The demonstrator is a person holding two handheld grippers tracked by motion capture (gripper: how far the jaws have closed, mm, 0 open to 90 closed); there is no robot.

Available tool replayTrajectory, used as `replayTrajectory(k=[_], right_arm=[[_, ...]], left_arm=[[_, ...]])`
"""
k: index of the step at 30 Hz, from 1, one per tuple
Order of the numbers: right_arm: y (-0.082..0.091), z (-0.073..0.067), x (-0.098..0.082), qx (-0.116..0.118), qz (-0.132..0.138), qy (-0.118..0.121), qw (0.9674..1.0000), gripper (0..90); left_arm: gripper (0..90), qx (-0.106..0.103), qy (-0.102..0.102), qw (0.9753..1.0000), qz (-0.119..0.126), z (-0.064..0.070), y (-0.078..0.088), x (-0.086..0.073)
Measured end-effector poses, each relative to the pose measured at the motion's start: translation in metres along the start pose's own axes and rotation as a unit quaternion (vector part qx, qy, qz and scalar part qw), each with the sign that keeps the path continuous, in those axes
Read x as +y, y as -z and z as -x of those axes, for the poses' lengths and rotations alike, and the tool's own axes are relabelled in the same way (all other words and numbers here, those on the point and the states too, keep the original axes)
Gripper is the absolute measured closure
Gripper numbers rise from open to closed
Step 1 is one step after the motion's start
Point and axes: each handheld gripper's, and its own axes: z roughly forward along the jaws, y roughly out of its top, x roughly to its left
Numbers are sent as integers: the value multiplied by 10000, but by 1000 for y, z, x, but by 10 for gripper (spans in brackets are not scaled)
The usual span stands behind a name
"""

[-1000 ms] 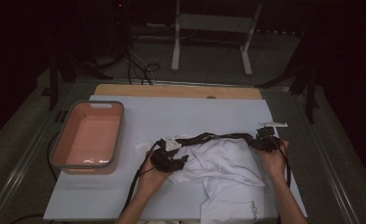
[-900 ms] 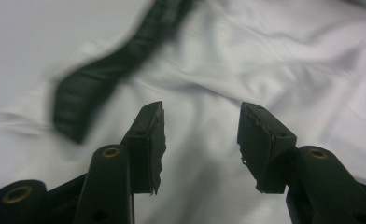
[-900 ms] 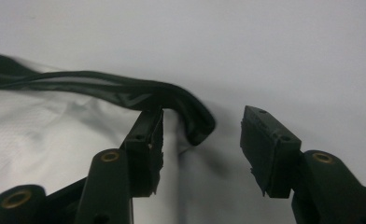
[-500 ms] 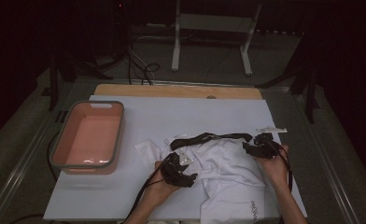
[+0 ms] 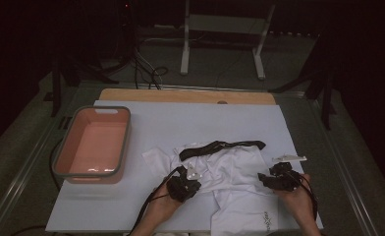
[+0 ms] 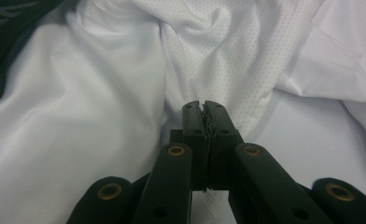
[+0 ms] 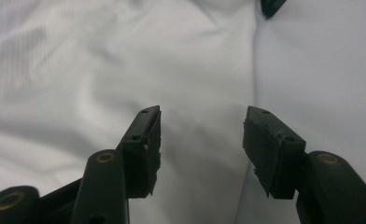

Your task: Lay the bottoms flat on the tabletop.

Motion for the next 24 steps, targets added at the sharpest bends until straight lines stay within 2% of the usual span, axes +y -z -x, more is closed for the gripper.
replayTrajectory(k=[2,3,4,6,9,10,11,13,15,16,17,19,20,23,24], right_arm=[[2,-1,-4,43,-27,-17,10000,462],[3,-2,-5,31,-41,-24,10000,461],[3,-2,-6,39,-31,-25,10000,459],[5,-3,-8,46,-46,-19,10000,457],[4,-3,-10,46,-72,-11,10000,458],[4,-3,-10,48,-85,-23,9999,458],[4,-4,-10,52,-97,-28,9999,466],[4,-4,-11,65,-154,-64,9998,487],[2,-3,-13,126,-239,-79,9996,587],[1,-3,-13,223,-306,-120,9992,645],[2,-3,-14,240,-293,-127,9992,735],[3,-3,-14,302,-349,-95,9989,837],[3,-4,-14,290,-374,-74,9989,872],[5,-7,-16,313,-415,39,9986,900],[6,-8,-17,291,-429,73,9986,900]], left_arm=[[874,-40,-35,9999,97,-1,5,-1],[832,12,-68,9998,160,-2,7,-2],[740,135,-84,9997,176,-3,9,-2],[620,356,-55,9992,172,-6,10,-3],[516,610,-94,9981,21,-11,6,-5],[516,592,-66,9982,-58,-13,4,-6],[539,523,-20,9986,-79,-14,3,-7],[675,409,30,9991,-46,-14,3,-7],[823,312,96,9994,-75,-14,4,-5],[865,286,125,9995,-87,-14,4,-5],[878,234,153,9996,-95,-14,5,-5],[883,66,247,9996,-77,-15,7,-7],[884,50,243,9997,-78,-14,8,-9],[883,-9,261,9997,-35,-9,11,-12],[882,-8,208,9998,-70,-7,13,-13]])
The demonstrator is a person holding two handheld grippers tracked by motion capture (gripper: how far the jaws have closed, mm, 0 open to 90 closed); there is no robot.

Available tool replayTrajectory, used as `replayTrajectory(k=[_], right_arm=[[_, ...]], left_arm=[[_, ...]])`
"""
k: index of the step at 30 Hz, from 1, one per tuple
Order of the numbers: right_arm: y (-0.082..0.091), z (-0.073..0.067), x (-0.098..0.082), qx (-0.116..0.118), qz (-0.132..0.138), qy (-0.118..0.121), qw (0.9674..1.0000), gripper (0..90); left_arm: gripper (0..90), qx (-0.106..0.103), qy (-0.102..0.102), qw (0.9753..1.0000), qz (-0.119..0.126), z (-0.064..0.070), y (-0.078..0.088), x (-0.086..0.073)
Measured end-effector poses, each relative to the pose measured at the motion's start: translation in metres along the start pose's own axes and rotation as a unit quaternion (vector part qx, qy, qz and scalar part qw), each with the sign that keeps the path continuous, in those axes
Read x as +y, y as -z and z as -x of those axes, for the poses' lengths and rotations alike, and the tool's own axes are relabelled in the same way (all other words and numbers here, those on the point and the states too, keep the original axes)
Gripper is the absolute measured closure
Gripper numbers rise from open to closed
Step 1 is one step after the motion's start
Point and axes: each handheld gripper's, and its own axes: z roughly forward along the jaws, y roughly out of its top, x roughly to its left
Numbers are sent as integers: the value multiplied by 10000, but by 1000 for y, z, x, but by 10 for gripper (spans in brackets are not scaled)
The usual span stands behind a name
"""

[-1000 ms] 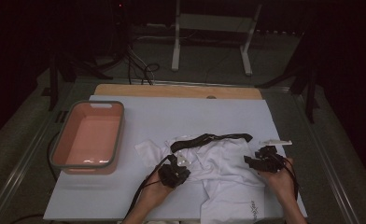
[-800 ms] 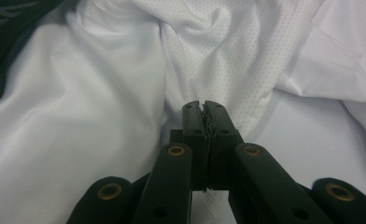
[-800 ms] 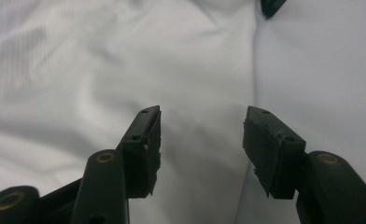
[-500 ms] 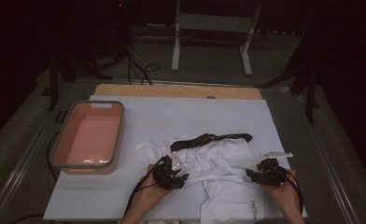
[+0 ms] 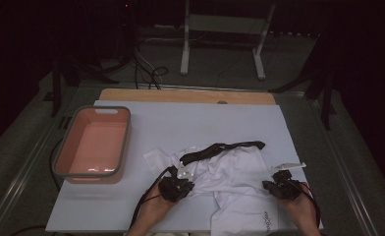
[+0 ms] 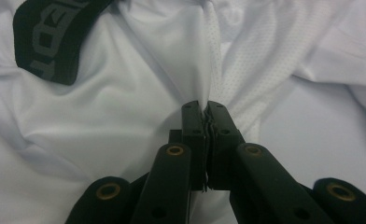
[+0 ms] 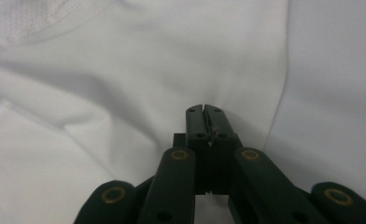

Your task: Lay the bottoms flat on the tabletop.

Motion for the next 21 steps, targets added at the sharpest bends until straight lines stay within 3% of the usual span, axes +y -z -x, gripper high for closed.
replayTrajectory(k=[4,6,8,10,12,14,15,18,21], right_arm=[[4,-4,-5,67,-30,99,9999,900],[6,-6,-8,-17,17,129,9999,891],[7,-4,-7,-259,222,106,9994,668],[7,0,-5,-445,365,60,9983,520],[3,4,-4,-653,328,50,9973,462],[-3,8,-4,-561,161,-97,9982,485],[-2,9,-4,-443,216,-159,9987,543],[1,6,-5,-169,114,-34,9998,825],[4,-1,-8,-3,28,108,9999,879]], left_arm=[[882,-5,-56,10000,0,5,3,-3],[880,-4,-31,10000,15,4,3,-4],[878,8,-23,10000,33,3,2,-4],[877,16,-5,10000,42,3,1,-4],[877,16,10,10000,48,3,1,-4],[878,-18,42,10000,42,2,1,-4],[878,-30,50,10000,41,2,1,-4],[880,-48,66,9999,59,3,2,-5],[880,-96,42,9999,40,6,4,-6]])
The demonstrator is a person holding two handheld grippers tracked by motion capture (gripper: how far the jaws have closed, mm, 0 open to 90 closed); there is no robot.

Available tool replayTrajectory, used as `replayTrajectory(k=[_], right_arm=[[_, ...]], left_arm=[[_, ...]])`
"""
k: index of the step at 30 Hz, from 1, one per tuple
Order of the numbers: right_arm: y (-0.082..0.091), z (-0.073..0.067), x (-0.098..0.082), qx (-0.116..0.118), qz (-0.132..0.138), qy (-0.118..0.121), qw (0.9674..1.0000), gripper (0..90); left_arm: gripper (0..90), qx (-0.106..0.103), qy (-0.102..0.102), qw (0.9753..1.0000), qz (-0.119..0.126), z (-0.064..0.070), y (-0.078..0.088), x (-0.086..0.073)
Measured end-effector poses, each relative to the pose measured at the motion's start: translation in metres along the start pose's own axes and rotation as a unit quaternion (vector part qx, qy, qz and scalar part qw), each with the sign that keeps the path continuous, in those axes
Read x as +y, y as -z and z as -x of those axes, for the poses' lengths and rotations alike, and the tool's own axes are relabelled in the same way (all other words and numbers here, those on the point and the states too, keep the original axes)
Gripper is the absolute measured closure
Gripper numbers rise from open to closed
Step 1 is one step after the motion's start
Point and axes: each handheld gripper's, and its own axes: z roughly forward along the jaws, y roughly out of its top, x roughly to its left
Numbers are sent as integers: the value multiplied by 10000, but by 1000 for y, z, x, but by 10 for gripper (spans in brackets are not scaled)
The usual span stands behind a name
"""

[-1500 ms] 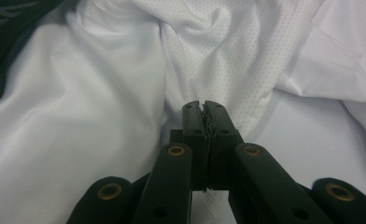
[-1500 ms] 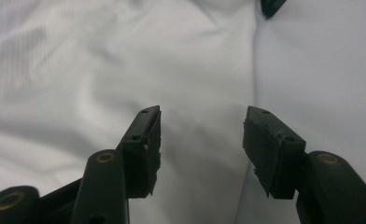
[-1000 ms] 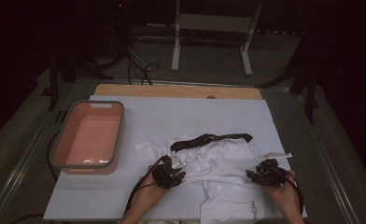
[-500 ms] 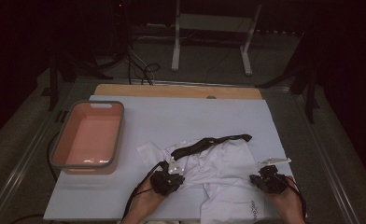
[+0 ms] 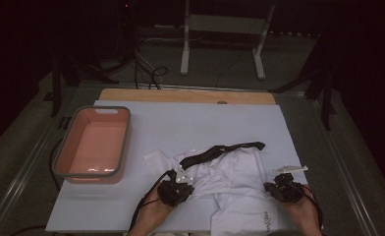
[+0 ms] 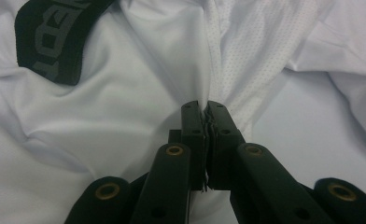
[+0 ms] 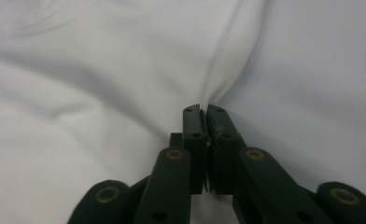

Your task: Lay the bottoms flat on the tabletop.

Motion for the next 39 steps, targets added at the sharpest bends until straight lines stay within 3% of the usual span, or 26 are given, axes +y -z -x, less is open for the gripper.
replayTrajectory(k=[7,11,12,13,15,16,17,18,20,24,27,29,33,39], right_arm=[[16,-17,-12,268,-28,238,9994,883],[21,-24,-19,416,-160,372,9983,881],[22,-25,-20,441,-203,429,9979,878],[23,-26,-21,495,-218,468,9974,857],[26,-25,-19,524,-109,452,9975,693],[26,-25,-19,524,-109,452,9975,693],[28,-25,-17,447,-5,446,9980,613],[30,-21,-12,304,159,421,9985,504],[31,-16,-4,180,350,424,9983,449],[26,-5,10,-50,527,416,9977,414],[20,2,17,-162,582,319,9977,405],[16,6,21,-244,622,242,9975,403],[9,13,27,-468,659,241,9964,398],[-4,26,35,-583,707,130,9957,397]], left_arm=[[880,-226,-63,9997,-81,10,10,-9],[877,-595,-287,9976,-208,19,14,-14],[872,-593,-318,9976,-191,21,16,-15],[859,-614,-331,9975,-137,20,19,-14],[778,-625,-291,9976,95,15,26,-12],[734,-625,-291,9976,95,15,26,-12],[734,-479,-237,9983,243,10,32,-9],[657,-356,-221,9986,317,7,34,-8],[608,-130,-216,9988,423,1,37,-4],[588,143,-126,9985,515,-11,33,4],[579,428,-259,9980,387,-15,19,10],[580,505,-358,9977,268,-15,11,13],[569,867,-560,9947,28,-15,-3,19],[593,1196,-380,9920,132,-26,-3,29]])
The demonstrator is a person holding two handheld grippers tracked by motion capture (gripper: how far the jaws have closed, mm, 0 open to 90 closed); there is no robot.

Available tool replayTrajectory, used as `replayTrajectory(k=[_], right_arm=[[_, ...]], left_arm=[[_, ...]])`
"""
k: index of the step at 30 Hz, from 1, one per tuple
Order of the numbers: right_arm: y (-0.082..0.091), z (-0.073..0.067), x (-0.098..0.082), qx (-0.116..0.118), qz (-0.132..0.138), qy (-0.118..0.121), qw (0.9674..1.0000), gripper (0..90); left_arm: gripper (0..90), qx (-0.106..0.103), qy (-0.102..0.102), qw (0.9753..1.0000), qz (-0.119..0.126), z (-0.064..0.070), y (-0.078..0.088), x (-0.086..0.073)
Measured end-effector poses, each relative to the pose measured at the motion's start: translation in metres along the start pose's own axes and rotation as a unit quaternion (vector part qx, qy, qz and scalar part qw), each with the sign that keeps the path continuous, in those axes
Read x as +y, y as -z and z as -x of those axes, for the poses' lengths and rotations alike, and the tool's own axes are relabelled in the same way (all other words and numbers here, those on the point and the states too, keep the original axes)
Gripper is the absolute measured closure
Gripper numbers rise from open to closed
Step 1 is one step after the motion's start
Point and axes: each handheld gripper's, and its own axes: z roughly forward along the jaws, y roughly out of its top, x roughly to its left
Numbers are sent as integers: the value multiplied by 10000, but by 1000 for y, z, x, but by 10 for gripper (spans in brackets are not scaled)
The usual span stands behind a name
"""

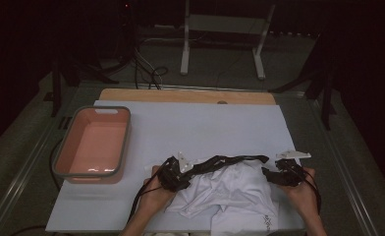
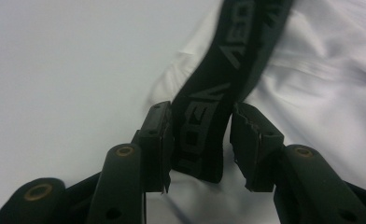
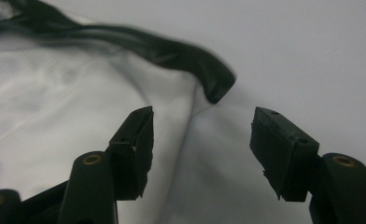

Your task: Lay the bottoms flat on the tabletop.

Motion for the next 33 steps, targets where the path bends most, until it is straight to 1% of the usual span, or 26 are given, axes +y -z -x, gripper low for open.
replayTrajectory(k=[1,3,4,5,6,8,9,11,12,14,15,19,20,22,23,24,25,26,27,28,30,33], right_arm=[[-3,2,2,5,4,-31,10000,399],[-8,4,5,23,34,-33,10000,410],[-12,5,7,8,43,-56,10000,421],[-15,6,9,1,46,-41,10000,431],[-20,7,11,-1,36,-32,10000,446],[-25,8,14,-9,47,-24,10000,466],[-27,8,15,-1,47,-15,10000,478],[-31,10,17,37,93,-55,9999,541],[-33,11,19,59,100,-96,9999,552],[-36,13,21,47,131,-175,9998,646],[-37,15,21,85,140,-203,9997,662],[-42,16,24,96,145,-300,9994,701],[-43,16,25,123,139,-320,9993,702],[-46,15,26,124,121,-287,9994,705],[-48,15,27,109,123,-301,9994,710],[-49,16,28,120,136,-293,9994,724],[-50,16,29,126,142,-303,9994,742],[-50,16,29,136,155,-327,9993,760],[-51,16,31,157,199,-335,9991,801],[-51,16,32,150,212,-335,9991,820],[-49,15,35,114,265,-320,9991,841],[-43,14,41,45,439,-310,9985,843]], left_arm=[[592,46,17,10000,-1,-3,0,1],[594,117,116,9999,21,-8,-1,3],[595,159,129,9998,-13,-10,-1,4],[598,234,193,9995,0,-14,-3,4],[599,260,218,9994,-8,-16,-3,4],[597,362,356,9987,-10,-22,-4,3],[596,364,456,9983,14,-25,-5,2],[595,416,555,9976,34,-31,-4,1],[595,400,613,9973,44,-34,-4,1],[595,361,742,9965,111,-38,-3,0],[595,312,791,9963,143,-39,-3,0],[587,84,821,9964,200,-43,-5,1],[587,63,818,9965,181,-44,-6,1],[590,-45,850,9963,119,-44,-11,2],[601,-59,854,9963,104,-44,-13,2],[616,-80,834,9965,68,-43,-14,2],[655,-132,829,9965,28,-43,-16,2],[704,-126,779,9969,-6,-42,-17,2],[770,-101,764,9970,-2,-42,-18,2],[827,-140,815,9966,66,-43,-17,3],[848,-135,888,9958,173,-46,-14,7],[850,-89,926,9952,300,-50,-9,14]])
